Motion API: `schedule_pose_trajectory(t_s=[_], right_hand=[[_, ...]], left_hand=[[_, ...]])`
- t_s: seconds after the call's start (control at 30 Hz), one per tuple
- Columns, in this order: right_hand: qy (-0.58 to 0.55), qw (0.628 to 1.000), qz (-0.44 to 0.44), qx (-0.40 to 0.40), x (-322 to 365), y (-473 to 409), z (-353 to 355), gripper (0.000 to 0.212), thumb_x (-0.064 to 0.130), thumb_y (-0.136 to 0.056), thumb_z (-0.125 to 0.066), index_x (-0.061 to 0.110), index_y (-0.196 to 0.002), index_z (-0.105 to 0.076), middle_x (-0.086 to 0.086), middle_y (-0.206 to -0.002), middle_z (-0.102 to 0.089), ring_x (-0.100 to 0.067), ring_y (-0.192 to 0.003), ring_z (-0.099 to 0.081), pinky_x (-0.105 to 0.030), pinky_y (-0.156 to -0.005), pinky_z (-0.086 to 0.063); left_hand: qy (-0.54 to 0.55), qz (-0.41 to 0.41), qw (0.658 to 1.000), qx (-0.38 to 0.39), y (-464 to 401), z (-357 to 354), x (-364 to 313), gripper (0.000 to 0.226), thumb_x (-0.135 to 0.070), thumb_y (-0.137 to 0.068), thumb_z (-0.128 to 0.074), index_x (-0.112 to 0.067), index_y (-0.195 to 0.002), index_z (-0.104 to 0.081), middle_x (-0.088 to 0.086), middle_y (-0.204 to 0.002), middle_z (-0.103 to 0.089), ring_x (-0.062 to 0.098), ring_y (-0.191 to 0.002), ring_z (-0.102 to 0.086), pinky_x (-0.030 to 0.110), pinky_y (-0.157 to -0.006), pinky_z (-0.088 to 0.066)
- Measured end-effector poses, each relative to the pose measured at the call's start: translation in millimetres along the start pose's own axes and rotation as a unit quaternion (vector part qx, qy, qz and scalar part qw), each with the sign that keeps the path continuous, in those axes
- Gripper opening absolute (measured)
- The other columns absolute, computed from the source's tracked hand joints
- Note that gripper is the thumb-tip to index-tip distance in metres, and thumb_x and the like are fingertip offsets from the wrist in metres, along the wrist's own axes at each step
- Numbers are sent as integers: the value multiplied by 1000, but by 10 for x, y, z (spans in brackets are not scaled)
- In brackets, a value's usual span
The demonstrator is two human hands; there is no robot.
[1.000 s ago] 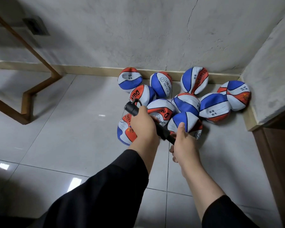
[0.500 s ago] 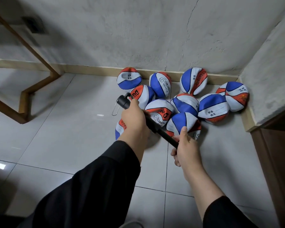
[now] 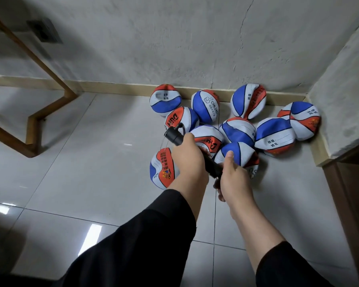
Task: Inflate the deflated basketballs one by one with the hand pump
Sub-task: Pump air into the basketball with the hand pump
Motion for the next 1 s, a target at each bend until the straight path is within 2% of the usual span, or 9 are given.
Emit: schedule_pose_trajectory(t_s=[0.1,0.17,0.3,0.5,0.63,0.73,0.8,0.9,1.0], right_hand=[[-4,1000,23,15,157,-52,-17,84,86,-78,-21,16,-90,-66,-13,-66,-67,-29,-62,-57,-37,-64,-44],[-18,1000,12,11,200,-70,36,69,76,-94,-27,18,-91,-66,-10,-54,-63,-25,-50,-51,-30,-55,-38],[-46,998,-33,-5,83,-59,108,60,64,-104,-28,16,-97,-64,-19,-64,-63,-21,-39,-41,-22,-40,-31],[-54,995,-59,-51,45,25,59,60,62,-105,-28,16,-90,-64,-15,-60,-62,-27,-51,-49,-26,-45,-36],[-35,996,-44,-69,9,34,-52,63,62,-104,-28,15,-84,-64,-13,-65,-64,-30,-61,-59,-34,-56,-43],[-24,997,-44,-63,23,20,-78,65,60,-106,-25,12,-87,-65,-14,-64,-63,-29,-56,-56,-32,-50,-44],[-36,997,-46,-58,53,13,-88,66,59,-106,-25,9,-93,-66,-14,-62,-61,-26,-49,-51,-27,-45,-39],[-55,996,-47,-52,111,-32,-63,68,63,-104,-25,10,-98,-68,-14,-59,-60,-20,-38,-44,-22,-40,-33],[-69,994,-64,-63,76,-50,15,65,63,-104,-26,13,-103,-67,-21,-67,-63,-19,-36,-40,-21,-37,-30]], left_hand=[[21,12,1000,6,-55,2,-193,22,-28,-96,-56,-9,-85,-56,10,-69,-56,19,-48,-48,17,-42,-41],[25,9,1000,2,-125,24,-324,20,-27,-95,-56,-11,-84,-55,7,-61,-57,20,-50,-51,24,-52,-46],[29,-19,999,11,-283,102,-491,19,-24,-96,-56,-11,-83,-56,5,-54,-59,24,-63,-56,34,-68,-51],[-8,8,999,39,-181,2,-316,25,-34,-96,-57,-10,-91,-57,7,-66,-56,18,-49,-49,24,-51,-43],[-14,9,998,54,-84,-63,-143,27,-34,-85,-59,-8,-92,-62,10,-68,-59,24,-56,-57,34,-61,-54],[-19,1,998,58,-41,-87,-106,23,-28,-89,-57,-5,-93,-61,11,-64,-58,22,-50,-55,28,-54,-51],[-7,21,998,65,-77,-78,-114,30,-32,-84,-59,-4,-95,-63,13,-72,-60,25,-60,-57,36,-62,-55],[-8,24,998,64,-177,-68,-197,31,-31,-91,-60,-3,-103,-65,12,-80,-58,25,-67,-53,30,-60,-46],[-5,9,999,45,-322,-29,-320,20,-29,-96,-59,-10,-97,-61,12,-80,-59,21,-58,-54,25,-53,-45]])
Point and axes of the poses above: each hand's wrist, its own y-axis away from the middle knuckle, its own z-axis out of the back of the hand, x = y × z, the point moved 4 cm from there along -y, towards the middle knuckle
